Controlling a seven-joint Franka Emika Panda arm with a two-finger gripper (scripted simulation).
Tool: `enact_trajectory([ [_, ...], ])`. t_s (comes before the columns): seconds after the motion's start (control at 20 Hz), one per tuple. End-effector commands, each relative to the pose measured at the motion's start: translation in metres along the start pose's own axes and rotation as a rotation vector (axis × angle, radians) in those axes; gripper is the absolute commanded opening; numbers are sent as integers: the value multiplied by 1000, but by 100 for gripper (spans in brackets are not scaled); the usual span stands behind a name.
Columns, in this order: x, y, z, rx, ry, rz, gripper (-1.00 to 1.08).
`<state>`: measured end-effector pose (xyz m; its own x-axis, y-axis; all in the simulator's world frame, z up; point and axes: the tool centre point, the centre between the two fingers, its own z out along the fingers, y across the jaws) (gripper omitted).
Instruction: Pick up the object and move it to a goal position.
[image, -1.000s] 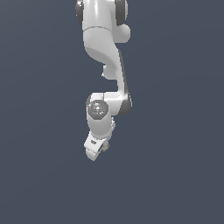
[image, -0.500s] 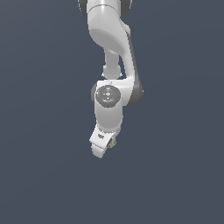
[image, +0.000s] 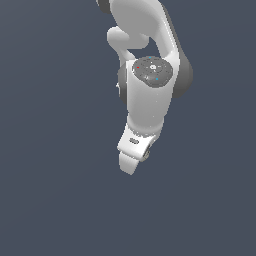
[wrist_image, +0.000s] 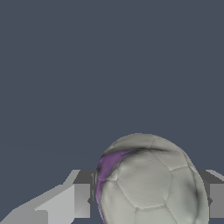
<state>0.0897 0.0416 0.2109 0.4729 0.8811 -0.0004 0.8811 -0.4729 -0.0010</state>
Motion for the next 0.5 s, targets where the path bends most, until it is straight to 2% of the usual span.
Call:
enact_trajectory([
  [0.0,13,-3,-26,0,1,0,-100],
  [0.45,52,-10,-101,0,1,1,-100],
])
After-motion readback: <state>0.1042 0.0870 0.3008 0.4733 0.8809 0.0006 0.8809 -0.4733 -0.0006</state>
